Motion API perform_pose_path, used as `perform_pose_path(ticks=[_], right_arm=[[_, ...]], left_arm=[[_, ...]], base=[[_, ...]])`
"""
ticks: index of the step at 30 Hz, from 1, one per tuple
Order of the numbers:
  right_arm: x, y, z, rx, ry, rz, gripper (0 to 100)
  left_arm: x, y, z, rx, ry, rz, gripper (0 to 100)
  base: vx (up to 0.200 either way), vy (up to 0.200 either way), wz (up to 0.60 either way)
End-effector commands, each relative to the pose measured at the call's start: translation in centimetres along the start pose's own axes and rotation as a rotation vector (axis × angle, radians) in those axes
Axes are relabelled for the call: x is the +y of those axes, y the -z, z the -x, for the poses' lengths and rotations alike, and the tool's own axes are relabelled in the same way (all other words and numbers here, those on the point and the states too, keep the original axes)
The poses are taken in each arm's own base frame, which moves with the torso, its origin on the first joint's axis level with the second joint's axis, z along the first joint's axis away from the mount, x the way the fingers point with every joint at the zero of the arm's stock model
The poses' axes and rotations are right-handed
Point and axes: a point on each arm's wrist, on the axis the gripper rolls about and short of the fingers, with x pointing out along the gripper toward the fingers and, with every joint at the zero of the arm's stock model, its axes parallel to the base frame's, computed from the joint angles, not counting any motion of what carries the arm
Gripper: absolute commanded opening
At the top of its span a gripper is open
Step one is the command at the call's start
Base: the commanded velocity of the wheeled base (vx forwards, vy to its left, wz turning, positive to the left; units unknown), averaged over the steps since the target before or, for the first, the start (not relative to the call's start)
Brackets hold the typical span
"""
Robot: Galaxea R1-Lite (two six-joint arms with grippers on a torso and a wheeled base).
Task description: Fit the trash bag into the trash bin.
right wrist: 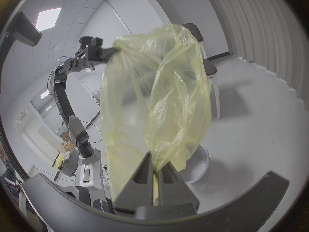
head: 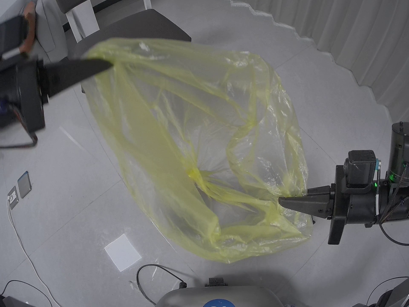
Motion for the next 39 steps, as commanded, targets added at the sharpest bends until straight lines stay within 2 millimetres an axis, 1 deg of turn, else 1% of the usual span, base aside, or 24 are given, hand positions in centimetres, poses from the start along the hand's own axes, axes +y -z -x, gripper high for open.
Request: perform_pose_path(ticks=[1, 2, 4, 6, 8, 12, 14, 15, 17, 21, 22, 23, 25, 31, 34, 35, 36, 39], right_arm=[[-0.9, 2.3, -0.6, 0.082, 0.027, -0.066, 0], [-1.2, 2.6, -1.1, 0.103, 0.030, -0.076, 0], [-1.4, 2.9, -1.5, 0.119, 0.036, -0.083, 0], [-2.1, 3.9, -2.5, 0.170, 0.057, -0.106, 0], [-2.5, 4.5, -3.2, 0.198, 0.060, -0.118, 0], [-3.1, 5.3, -4.6, 0.233, 0.055, -0.134, 0], [-3.4, 5.4, -5.1, 0.229, 0.057, -0.133, 0], [-3.7, 5.6, -5.8, 0.216, 0.055, -0.129, 0], [-4.1, 5.7, -6.4, 0.194, 0.058, -0.122, 0], [-5.1, 6.4, -7.6, 0.172, 0.073, -0.119, 0], [-5.2, 6.4, -7.6, 0.171, 0.075, -0.118, 0], [-5.7, 6.5, -7.8, 0.168, 0.088, -0.121, 0], [-6.1, 6.7, -7.9, 0.172, 0.096, -0.125, 0], [-7.2, 6.3, -8.4, 0.151, 0.092, -0.130, 0], [-8.0, 6.2, -8.7, 0.139, 0.081, -0.135, 0], [-8.0, 6.2, -8.7, 0.139, 0.081, -0.135, 0], [-8.4, 6.4, -9.0, 0.145, 0.083, -0.142, 0], [-8.7, 6.7, -9.5, 0.155, 0.083, -0.149, 0]], left_arm=[[-0.5, 7.2, 1.1, 0.087, -0.044, 0.065, 0], [-0.4, 8.0, 1.1, 0.113, -0.052, 0.079, 0], [-0.3, 8.4, 1.1, 0.126, -0.058, 0.095, 0], [-0.3, 10.1, 0.7, 0.189, -0.061, 0.150, 0], [-0.2, 11.1, 0.1, 0.223, -0.063, 0.163, 0], [0.8, 12.5, -1.2, 0.210, -0.095, 0.169, 0], [1.2, 12.8, -1.7, 0.198, -0.108, 0.168, 0], [1.5, 13.1, -2.3, 0.183, -0.112, 0.166, 0], [1.7, 13.4, -3.0, 0.172, -0.114, 0.170, 0], [2.1, 13.9, -4.3, 0.173, -0.116, 0.211, 0], [2.1, 13.9, -4.4, 0.174, -0.116, 0.212, 0], [2.3, 14.1, -5.0, 0.182, -0.117, 0.214, 0], [2.6, 14.1, -5.5, 0.182, -0.119, 0.215, 0], [3.7, 15.0, -8.0, 0.160, -0.130, 0.216, 0], [4.4, 15.6, -9.0, 0.141, -0.139, 0.209, 0], [4.4, 15.6, -9.0, 0.141, -0.139, 0.209, 0], [4.6, 16.1, -9.7, 0.144, -0.141, 0.210, 0], [4.8, 16.8, -10.3, 0.159, -0.142, 0.214, 0]], base=[[0.000, 0.000, 0.00], [0.000, 0.000, 0.00], [0.000, 0.000, 0.00], [0.000, 0.000, 0.00], [0.000, 0.000, 0.00], [0.000, 0.000, 0.00], [0.000, 0.000, 0.00], [0.000, 0.000, 0.00], [0.000, 0.000, 0.00], [0.000, 0.000, 0.00], [0.000, 0.000, 0.00], [0.000, 0.000, 0.00], [0.000, 0.000, 0.00], [0.000, 0.000, 0.00], [0.000, 0.000, 0.00], [0.000, 0.000, 0.00], [0.000, 0.000, 0.00], [0.000, 0.000, 0.00]])
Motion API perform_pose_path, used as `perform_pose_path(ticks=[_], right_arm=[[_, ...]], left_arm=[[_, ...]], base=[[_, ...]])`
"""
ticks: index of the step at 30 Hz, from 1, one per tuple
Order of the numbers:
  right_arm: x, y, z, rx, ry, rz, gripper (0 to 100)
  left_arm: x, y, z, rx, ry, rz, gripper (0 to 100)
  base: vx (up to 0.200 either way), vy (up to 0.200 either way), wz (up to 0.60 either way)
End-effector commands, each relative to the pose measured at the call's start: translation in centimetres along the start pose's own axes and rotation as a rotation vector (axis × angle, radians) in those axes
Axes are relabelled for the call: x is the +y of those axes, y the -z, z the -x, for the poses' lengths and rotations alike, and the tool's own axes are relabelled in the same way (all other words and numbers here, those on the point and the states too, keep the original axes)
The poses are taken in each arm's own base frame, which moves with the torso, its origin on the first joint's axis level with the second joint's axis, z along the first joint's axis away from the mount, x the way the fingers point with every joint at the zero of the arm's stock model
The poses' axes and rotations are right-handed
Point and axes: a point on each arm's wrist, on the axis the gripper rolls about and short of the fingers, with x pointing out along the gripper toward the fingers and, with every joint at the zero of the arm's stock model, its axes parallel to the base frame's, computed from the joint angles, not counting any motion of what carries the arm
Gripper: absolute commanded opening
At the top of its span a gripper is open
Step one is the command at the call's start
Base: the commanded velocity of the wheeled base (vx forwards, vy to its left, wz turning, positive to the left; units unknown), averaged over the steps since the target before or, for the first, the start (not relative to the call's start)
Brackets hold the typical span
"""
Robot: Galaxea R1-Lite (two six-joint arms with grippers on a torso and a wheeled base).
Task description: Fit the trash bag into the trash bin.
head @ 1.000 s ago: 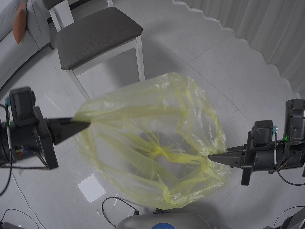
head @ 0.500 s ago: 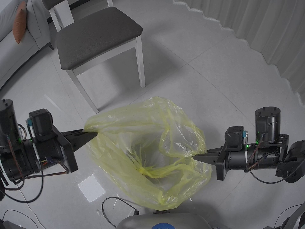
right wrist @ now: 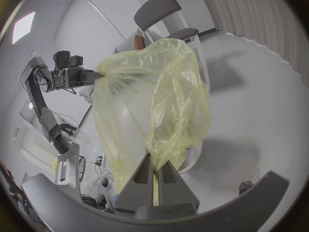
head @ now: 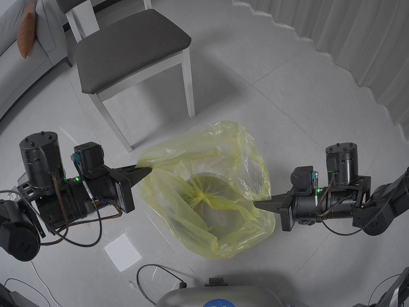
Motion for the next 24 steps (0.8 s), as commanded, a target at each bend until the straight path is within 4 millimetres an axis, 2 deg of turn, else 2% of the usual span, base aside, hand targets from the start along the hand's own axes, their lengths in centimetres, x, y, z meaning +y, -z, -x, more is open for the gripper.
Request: perform_pose_path(ticks=[1, 11, 17, 20, 24], right_arm=[[-1.0, 0.6, -1.3, 0.027, 0.006, -0.020, 0], [-1.9, 1.2, -2.8, 0.051, 0.008, -0.038, 0], [-3.8, 2.0, -4.2, 0.073, 0.036, -0.067, 0], [-4.1, 2.2, -4.6, 0.078, 0.038, -0.068, 0], [-4.7, 2.0, -5.5, 0.072, 0.041, -0.065, 0]], left_arm=[[0.7, 2.1, -2.1, 0.078, -0.009, 0.020, 0], [0.9, 3.0, -2.0, 0.109, -0.010, 0.032, 0], [1.8, 4.5, -3.3, 0.156, -0.028, 0.045, 0], [1.9, 5.0, -3.9, 0.162, -0.028, 0.047, 0], [3.1, 6.3, -5.8, 0.137, -0.043, 0.048, 0]], base=[[0.000, 0.000, 0.00], [0.000, 0.000, 0.00], [0.000, 0.000, 0.00], [0.000, 0.000, 0.00], [0.000, 0.000, 0.00]])
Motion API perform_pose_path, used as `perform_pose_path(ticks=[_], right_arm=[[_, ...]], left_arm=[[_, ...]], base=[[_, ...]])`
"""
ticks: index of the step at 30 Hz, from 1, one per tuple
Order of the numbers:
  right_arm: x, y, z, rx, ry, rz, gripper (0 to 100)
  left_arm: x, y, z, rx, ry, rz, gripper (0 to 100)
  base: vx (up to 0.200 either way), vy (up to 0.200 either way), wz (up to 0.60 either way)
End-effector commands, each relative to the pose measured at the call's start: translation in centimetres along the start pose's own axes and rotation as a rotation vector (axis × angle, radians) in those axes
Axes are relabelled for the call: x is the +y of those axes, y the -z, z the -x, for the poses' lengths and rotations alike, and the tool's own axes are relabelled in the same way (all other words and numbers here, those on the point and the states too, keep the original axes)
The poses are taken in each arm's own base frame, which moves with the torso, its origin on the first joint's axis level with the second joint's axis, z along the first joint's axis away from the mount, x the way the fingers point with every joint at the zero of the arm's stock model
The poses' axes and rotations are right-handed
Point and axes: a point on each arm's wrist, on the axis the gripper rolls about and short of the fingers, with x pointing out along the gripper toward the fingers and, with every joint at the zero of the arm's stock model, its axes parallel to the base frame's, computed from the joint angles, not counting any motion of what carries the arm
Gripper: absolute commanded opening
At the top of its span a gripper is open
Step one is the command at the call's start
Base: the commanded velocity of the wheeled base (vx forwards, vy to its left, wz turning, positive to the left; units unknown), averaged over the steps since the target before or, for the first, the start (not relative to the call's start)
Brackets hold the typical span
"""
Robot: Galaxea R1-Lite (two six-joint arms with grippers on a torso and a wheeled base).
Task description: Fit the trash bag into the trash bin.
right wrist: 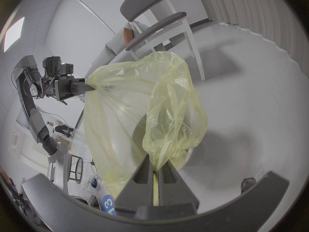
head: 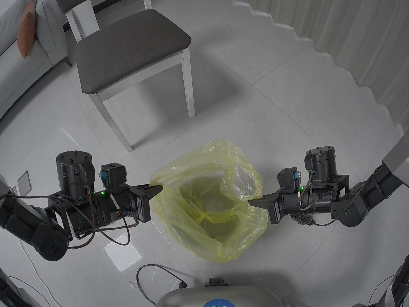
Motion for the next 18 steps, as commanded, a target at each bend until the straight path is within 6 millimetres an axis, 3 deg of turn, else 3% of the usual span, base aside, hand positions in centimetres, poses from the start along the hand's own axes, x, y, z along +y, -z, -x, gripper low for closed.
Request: perform_pose_path(ticks=[1, 4, 8, 18], right_arm=[[-0.8, 0.4, -1.3, 0.014, 0.004, -0.008, 0], [-2.1, 0.6, -2.5, 0.017, 0.018, -0.022, 0], [-3.7, 1.2, -4.1, 0.029, 0.031, -0.038, 0], [-5.9, 2.4, -6.4, 0.043, 0.048, -0.054, 0]], left_arm=[[1.2, 1.9, -2.1, 0.044, -0.018, 0.018, 0], [2.3, 3.4, -4.2, 0.030, -0.029, 0.021, 0], [2.9, 4.8, -5.1, 0.053, -0.031, 0.032, 0], [2.9, 5.0, -5.6, 0.025, 0.006, 0.094, 0]], base=[[0.000, 0.000, 0.00], [0.000, 0.000, 0.00], [0.000, 0.000, 0.00], [0.000, 0.000, 0.00]])
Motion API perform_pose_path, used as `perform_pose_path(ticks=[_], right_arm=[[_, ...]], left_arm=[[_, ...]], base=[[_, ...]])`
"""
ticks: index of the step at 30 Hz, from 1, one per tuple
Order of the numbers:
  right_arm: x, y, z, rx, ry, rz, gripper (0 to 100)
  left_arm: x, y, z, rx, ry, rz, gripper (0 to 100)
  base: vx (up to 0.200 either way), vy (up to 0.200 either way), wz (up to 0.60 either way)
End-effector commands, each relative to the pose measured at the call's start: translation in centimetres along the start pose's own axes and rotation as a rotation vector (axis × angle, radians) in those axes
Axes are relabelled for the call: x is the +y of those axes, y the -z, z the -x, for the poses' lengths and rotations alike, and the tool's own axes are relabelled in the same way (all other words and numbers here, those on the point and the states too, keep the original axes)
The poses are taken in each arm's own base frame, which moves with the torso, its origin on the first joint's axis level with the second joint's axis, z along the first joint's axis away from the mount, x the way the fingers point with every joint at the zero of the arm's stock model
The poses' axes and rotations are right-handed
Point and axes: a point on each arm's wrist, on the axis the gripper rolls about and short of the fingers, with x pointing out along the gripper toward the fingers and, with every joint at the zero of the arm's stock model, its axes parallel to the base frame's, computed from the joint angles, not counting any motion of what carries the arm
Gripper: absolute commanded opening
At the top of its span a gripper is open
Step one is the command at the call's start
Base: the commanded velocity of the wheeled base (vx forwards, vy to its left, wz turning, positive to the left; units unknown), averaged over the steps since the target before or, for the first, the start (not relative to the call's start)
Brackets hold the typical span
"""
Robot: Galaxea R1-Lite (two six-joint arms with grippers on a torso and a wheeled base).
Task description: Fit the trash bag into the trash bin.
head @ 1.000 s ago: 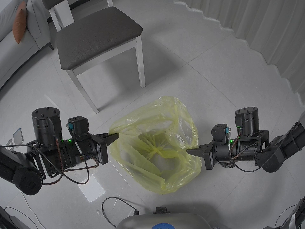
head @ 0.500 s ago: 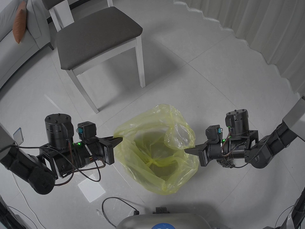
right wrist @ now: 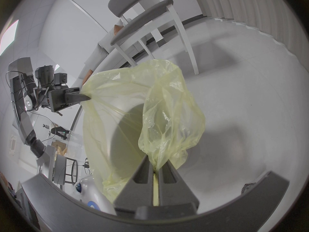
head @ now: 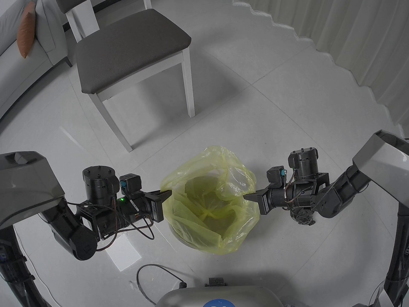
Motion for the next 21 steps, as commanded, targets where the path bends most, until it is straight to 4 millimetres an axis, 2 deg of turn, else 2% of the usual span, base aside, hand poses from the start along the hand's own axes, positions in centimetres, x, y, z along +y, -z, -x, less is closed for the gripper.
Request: perform_pose_path(ticks=[1, 7, 11, 16, 17, 21], right_arm=[[-1.4, 1.6, -1.2, 0.036, 0.014, -0.026, 0], [-3.0, 2.7, -1.1, 0.056, 0.043, -0.028, 0], [-3.3, 3.3, -1.5, 0.066, 0.044, -0.034, 0], [-3.6, 3.0, -1.9, 0.054, 0.047, -0.021, 0], [-3.7, 2.9, -2.0, 0.051, 0.047, -0.018, 100], [-3.7, 2.9, -2.0, 0.051, 0.047, -0.018, 100]], left_arm=[[0.2, 1.3, 0.1, 0.037, -0.004, 0.018, 0], [0.3, 2.2, 0.9, 0.049, -0.011, 0.028, 0], [0.1, 2.7, 0.3, 0.054, -0.004, 0.027, 0], [0.0, 2.7, -0.3, 0.019, 0.003, 0.041, 0], [0.0, 2.7, -0.2, 0.014, 0.002, 0.053, 0], [-0.1, 2.5, 0.0, -0.001, 0.000, 0.068, 0]], base=[[0.000, 0.000, 0.00], [0.000, 0.000, 0.00], [0.000, 0.000, 0.00], [0.000, 0.000, 0.00], [0.000, 0.000, 0.00], [0.000, 0.000, 0.00]])
